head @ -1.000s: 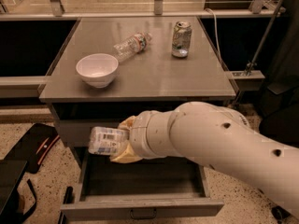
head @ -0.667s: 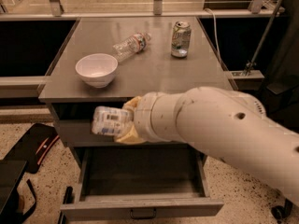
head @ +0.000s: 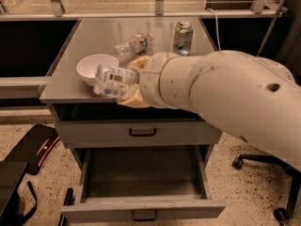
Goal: Pick blue plastic bottle from middle drawer and place on counter
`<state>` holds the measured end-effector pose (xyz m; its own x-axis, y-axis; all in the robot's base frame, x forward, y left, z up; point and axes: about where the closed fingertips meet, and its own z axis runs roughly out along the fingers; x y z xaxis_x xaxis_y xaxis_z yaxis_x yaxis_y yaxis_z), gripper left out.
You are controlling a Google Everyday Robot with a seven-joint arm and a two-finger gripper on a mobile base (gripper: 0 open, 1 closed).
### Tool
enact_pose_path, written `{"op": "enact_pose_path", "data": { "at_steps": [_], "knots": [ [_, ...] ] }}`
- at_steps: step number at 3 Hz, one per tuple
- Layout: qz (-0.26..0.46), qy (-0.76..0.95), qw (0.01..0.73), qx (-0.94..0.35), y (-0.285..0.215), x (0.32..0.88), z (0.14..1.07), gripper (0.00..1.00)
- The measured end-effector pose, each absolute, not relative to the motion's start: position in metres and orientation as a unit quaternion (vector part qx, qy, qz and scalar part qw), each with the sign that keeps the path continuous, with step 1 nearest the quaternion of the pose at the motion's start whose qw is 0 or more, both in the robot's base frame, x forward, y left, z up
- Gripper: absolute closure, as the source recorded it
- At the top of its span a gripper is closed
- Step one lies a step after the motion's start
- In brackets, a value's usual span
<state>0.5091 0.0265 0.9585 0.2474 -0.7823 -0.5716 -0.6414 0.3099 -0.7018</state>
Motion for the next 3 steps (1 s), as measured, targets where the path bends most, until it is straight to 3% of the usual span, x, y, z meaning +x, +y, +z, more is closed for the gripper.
{"op": "enact_pose_path", "data": {
  "at_steps": [3],
  "knots": [
    [-0.064,0.633,0.581,-0.508,-0.05,0.655,1.013,1.0]
  ]
}}
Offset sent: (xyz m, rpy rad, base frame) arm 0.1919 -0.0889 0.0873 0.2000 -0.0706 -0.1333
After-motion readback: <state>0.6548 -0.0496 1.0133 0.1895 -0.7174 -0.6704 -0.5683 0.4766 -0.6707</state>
